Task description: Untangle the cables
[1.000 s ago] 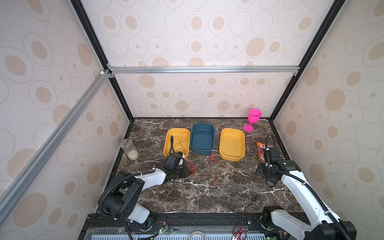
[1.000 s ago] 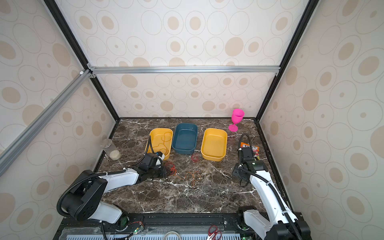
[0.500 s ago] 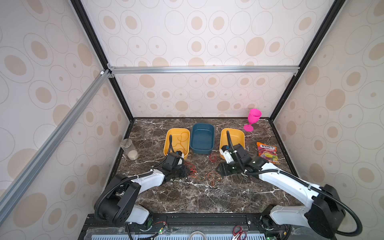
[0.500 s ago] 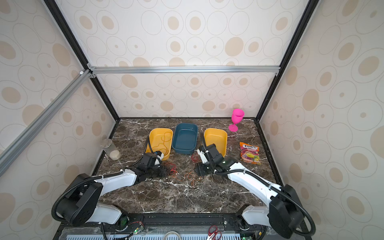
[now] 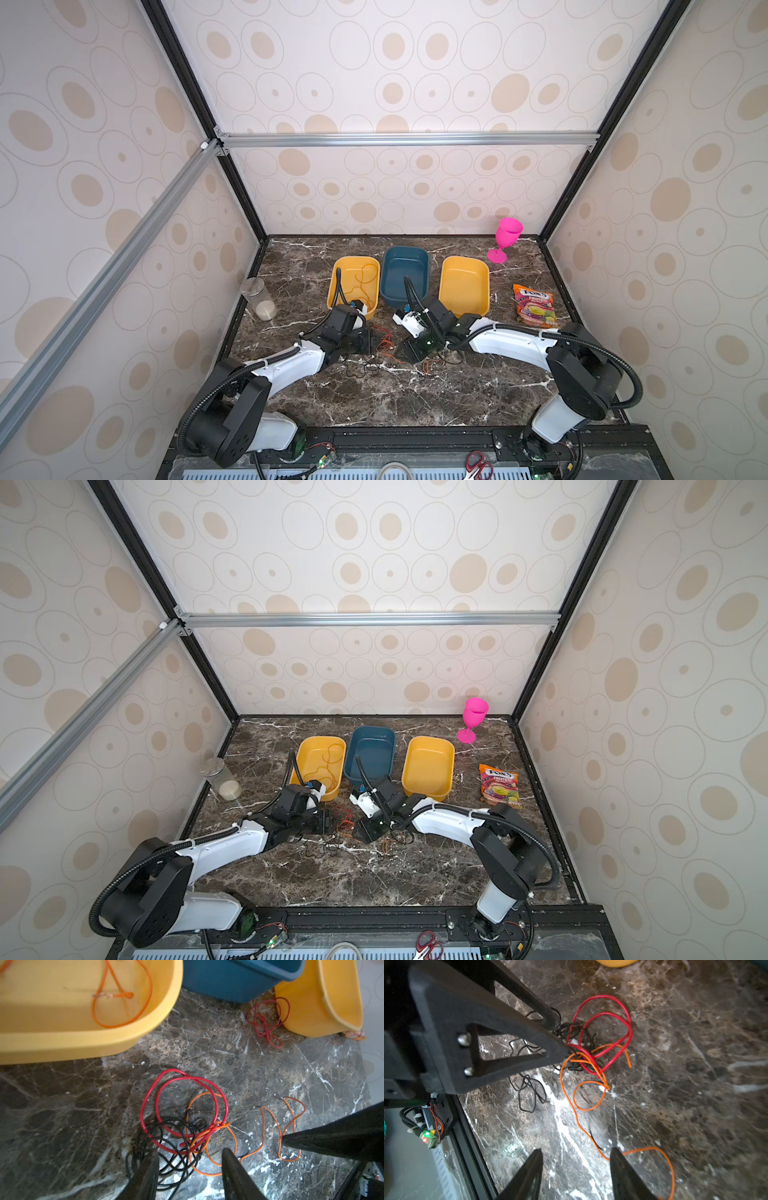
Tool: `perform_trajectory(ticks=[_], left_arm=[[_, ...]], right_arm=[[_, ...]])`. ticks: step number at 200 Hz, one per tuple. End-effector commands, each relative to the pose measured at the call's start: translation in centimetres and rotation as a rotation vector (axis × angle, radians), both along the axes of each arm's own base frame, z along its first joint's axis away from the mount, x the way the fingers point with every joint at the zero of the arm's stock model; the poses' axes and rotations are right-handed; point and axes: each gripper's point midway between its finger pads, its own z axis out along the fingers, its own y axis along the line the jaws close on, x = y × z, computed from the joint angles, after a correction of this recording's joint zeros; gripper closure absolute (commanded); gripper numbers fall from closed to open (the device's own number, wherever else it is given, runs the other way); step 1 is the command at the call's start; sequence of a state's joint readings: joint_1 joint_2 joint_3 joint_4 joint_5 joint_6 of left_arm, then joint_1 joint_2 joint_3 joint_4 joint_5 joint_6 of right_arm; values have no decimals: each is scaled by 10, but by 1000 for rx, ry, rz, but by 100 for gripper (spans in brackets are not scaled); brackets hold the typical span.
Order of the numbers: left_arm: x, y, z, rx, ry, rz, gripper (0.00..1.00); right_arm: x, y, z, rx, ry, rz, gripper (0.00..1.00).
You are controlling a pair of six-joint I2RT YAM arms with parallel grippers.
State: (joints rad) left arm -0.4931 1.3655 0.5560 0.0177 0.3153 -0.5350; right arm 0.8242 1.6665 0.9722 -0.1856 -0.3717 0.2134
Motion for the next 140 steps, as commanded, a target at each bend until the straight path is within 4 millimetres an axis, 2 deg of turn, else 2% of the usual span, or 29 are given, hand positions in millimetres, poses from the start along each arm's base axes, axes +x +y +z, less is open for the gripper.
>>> perform_trajectory(ticks=[1, 39, 82, 118, 140], left_arm=[[9, 1, 5, 25, -18, -12, 51], [9, 0, -1, 15, -5, -9, 51], [6, 6, -9, 2, 4, 14, 51], [5, 7, -16, -3, 20, 31, 53], [3, 9, -22, -5, 31, 40, 54]], right_arm=[[-4, 20, 3, 31, -21, 72, 46], [-1, 31, -15, 10, -2, 75, 51], [-4, 32, -31, -14, 31, 75, 56], [-6, 37, -35, -10, 82, 64, 68], [-7, 36, -42, -15, 104, 49, 80]])
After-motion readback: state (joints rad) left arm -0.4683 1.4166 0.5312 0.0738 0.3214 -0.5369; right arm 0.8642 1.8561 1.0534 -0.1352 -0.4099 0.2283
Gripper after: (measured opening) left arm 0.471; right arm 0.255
